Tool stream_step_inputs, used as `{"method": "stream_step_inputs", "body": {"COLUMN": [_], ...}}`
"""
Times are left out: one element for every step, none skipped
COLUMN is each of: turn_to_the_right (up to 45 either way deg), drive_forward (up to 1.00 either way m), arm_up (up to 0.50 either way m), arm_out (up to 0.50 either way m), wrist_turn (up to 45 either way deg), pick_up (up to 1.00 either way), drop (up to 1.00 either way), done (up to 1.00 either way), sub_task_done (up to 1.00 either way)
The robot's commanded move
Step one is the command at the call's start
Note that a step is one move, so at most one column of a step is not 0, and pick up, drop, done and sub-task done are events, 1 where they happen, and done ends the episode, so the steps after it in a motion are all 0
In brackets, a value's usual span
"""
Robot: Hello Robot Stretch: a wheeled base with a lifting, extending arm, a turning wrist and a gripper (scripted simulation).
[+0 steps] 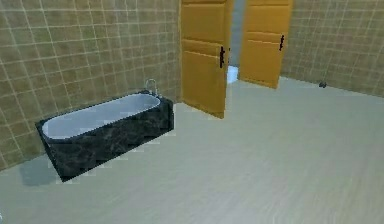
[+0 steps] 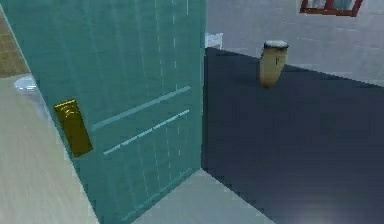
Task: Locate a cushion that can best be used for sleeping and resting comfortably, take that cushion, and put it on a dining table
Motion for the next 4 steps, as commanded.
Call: {"method": "stream_step_inputs", "body": {"turn_to_the_right": [0.0, 24.0, 0.0, 3.0], "drive_forward": [0.45, 0.00, 1.00, 0.00], "arm_up": [0.00, 0.00, 0.00, 0.00], "arm_out": [0.00, 0.00, 0.00, 0.00], "wrist_turn": [0.0, 0.0, 0.0, 0.0], "pick_up": [0.00, 0.00, 0.00, 0.00], "drop": [0.00, 0.00, 0.00, 0.00], "done": [0.00, 0.00, 0.00, 0.00], "sub_task_done": [0.00, 0.00, 0.00, 0.00]}}
